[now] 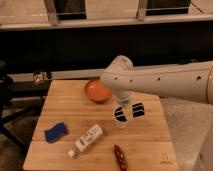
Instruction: Place the eraser in the ceramic cup
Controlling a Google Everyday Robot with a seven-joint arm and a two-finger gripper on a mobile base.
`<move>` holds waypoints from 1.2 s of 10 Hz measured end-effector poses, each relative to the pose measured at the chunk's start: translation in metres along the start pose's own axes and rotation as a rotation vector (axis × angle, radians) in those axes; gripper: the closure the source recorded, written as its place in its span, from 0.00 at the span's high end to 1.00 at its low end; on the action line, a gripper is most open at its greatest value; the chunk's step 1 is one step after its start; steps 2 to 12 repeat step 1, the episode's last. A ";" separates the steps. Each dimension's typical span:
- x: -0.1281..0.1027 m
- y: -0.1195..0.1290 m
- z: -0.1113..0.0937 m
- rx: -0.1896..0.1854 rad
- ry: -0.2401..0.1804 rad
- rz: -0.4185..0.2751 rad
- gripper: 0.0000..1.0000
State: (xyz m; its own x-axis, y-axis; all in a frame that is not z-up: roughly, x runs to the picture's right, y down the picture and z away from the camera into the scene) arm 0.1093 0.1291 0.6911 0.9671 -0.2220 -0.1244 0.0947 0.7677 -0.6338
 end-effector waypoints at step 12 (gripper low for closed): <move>0.002 0.000 0.000 0.002 -0.015 0.000 0.80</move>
